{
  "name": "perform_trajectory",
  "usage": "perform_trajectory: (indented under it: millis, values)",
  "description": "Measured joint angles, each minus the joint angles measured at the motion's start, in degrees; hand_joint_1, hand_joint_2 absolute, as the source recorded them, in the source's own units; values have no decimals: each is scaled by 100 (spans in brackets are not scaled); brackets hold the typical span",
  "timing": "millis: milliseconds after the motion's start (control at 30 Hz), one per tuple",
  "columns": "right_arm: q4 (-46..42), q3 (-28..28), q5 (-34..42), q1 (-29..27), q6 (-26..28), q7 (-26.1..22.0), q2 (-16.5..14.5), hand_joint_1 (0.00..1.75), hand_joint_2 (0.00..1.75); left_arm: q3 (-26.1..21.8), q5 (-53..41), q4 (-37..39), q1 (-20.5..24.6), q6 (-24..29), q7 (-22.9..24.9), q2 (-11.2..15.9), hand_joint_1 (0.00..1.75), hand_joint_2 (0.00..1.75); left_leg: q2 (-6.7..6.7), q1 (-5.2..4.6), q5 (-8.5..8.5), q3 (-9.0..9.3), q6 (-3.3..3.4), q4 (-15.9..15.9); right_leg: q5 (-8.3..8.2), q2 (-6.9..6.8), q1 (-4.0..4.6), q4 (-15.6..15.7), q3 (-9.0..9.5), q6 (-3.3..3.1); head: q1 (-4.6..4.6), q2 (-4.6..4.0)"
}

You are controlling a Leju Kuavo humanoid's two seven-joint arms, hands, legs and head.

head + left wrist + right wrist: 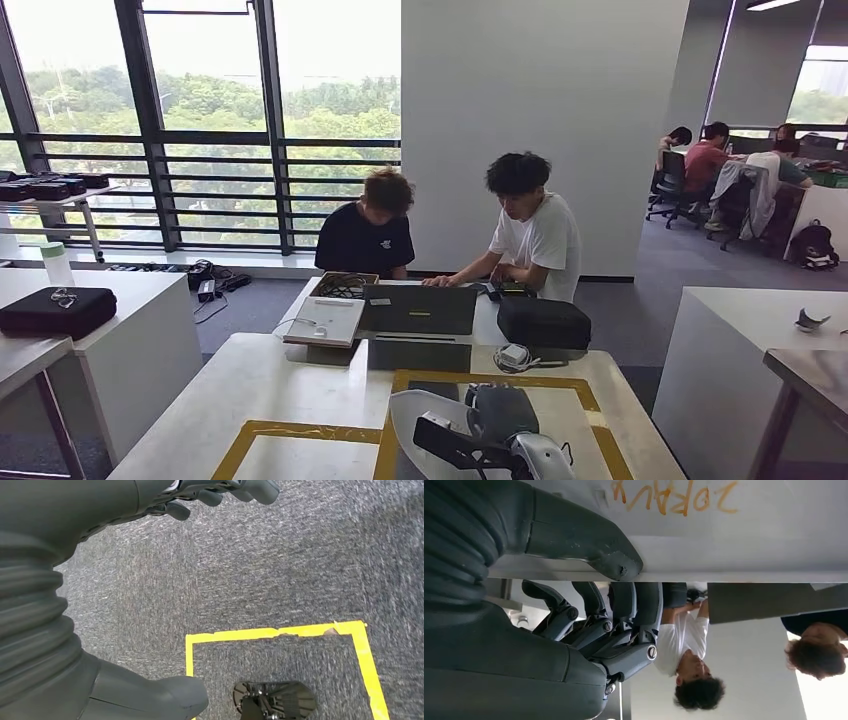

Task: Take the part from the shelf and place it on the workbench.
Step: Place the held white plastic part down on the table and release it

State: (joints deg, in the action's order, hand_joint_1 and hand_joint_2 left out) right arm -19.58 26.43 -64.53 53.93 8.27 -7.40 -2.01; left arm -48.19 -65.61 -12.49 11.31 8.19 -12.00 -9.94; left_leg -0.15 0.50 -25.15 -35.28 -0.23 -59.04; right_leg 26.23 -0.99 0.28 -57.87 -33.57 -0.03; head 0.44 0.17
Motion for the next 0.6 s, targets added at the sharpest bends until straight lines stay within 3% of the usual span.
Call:
perform_trajectory:
  millis: [267, 433, 567, 600]
  values:
    - [165, -62, -123, -472, 577, 89, -102, 175, 175, 62, -52, 3, -5, 85, -222, -36, 0, 175, 0, 1, -1, -1, -2, 2, 5, 0, 1, 0, -3, -1, 0, 0]
    - [230, -61, -284, -692, 661, -29, -181, 175, 175, 137, -91, 9, -6, 88, -248, -39, 0, 175, 0, 1, -2, -1, -2, 3, 7, 0, 1, 0, -3, -1, 0, 0]
    - [272, -56, -381, -914, 657, -151, -241, 0, 0, 177, -165, 19, -6, 72, -245, -52, 0, 175, -2, 1, -1, -2, -2, 3, 8, -2, 1, 0, -3, -1, 0, 0]
    - [280, -55, -385, -945, 657, -171, -246, 0, 0, 202, -202, 23, -5, 62, -241, -55, 0, 175, -2, 1, -2, -2, -2, 3, 8, -2, 1, 0, -3, -1, 0, 0]
